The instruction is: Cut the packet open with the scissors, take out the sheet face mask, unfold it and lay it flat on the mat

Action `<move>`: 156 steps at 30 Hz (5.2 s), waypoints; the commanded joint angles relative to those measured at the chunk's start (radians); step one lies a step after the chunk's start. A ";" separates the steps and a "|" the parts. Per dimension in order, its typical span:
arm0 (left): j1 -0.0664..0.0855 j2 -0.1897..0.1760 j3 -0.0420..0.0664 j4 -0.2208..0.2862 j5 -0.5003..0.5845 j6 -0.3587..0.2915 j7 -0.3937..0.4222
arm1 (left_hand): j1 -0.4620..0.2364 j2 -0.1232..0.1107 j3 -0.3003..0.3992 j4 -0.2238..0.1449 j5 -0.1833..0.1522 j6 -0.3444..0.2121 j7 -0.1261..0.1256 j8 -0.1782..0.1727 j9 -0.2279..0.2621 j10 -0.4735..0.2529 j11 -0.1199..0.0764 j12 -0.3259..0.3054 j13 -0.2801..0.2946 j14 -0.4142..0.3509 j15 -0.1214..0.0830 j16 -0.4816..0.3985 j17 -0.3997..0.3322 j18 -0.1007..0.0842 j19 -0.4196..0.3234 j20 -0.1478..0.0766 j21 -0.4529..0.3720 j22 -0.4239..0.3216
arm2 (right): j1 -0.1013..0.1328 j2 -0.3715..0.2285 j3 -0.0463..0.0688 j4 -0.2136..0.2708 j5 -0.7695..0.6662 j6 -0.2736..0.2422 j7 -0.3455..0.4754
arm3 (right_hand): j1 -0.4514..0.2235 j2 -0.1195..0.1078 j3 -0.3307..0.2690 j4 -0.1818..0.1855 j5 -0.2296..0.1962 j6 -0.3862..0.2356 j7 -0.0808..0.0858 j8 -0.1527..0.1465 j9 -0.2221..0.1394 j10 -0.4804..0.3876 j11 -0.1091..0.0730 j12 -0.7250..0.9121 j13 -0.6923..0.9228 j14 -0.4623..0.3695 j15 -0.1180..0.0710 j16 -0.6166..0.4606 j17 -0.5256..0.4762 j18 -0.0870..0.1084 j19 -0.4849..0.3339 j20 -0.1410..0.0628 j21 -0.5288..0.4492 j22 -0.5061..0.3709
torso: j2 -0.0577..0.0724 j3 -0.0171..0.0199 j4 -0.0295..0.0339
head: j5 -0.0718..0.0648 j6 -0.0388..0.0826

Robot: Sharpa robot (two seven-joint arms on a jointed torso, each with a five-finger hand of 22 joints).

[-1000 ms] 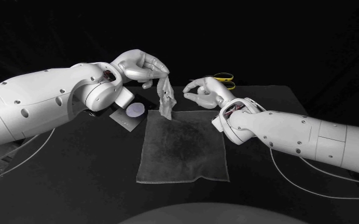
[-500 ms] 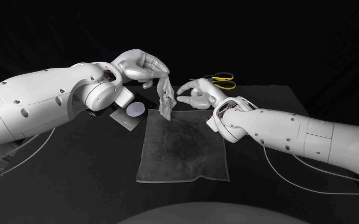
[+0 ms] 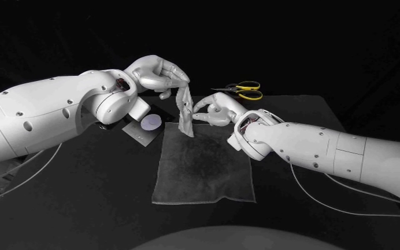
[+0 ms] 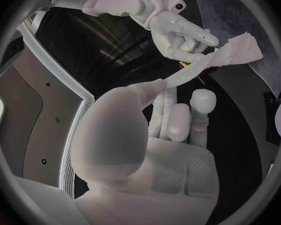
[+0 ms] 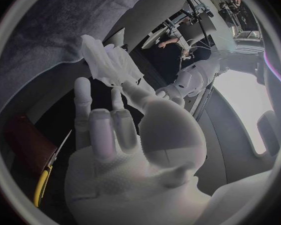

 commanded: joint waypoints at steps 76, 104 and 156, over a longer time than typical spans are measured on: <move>0.002 -0.003 0.001 0.015 0.009 0.017 0.006 | -0.001 0.009 0.011 -0.004 0.004 -0.002 0.005 0.001 0.137 0.008 -0.003 -0.003 0.003 0.008 -0.001 0.006 0.004 -0.008 0.010 0.002 0.006 0.002 | -0.001 0.011 0.001 -0.044 0.094 0.047 0.104 | 0.076 0.059 -0.032 -0.026 -0.002 0.087 -0.001 -0.072 -0.071 0.041 0.004 0.021 0.149 0.007 0.006 0.018 0.038 0.014 -0.004 0.015 0.003 0.014 | 0.000 -0.0004 -0.0003 | 0.003 -0.003; 0.002 -0.012 0.001 0.002 0.008 0.013 0.001 | -0.005 0.009 0.014 -0.007 0.004 -0.002 0.005 0.000 0.143 0.009 -0.003 -0.003 0.003 0.008 -0.001 0.005 0.003 -0.008 0.012 0.002 0.007 0.004 | -0.001 -0.013 0.002 -0.038 0.142 -0.007 0.119 | 0.080 0.061 -0.078 -0.040 -0.002 0.161 -0.052 0.011 -0.038 0.035 -0.041 0.006 0.132 0.008 -0.033 0.014 0.031 0.013 0.004 -0.022 0.007 0.021 | 0.000 0.0003 -0.0006 | 0.001 0.001; 0.001 -0.029 0.001 -0.012 0.004 0.010 -0.022 | -0.006 0.009 0.016 -0.008 0.004 -0.001 0.005 -0.001 0.146 0.010 -0.003 -0.004 0.004 0.009 -0.001 0.004 0.003 -0.009 0.013 0.002 0.009 0.005 | -0.001 -0.056 0.004 -0.029 0.283 -0.003 0.152 | 0.090 0.062 -0.106 -0.063 -0.002 0.097 -0.039 0.049 -0.029 -0.050 -0.034 -0.128 -0.018 -0.037 -0.030 -0.023 -0.051 0.008 -0.001 -0.025 -0.015 0.013 | 0.000 0.0000 -0.0004 | -0.002 0.000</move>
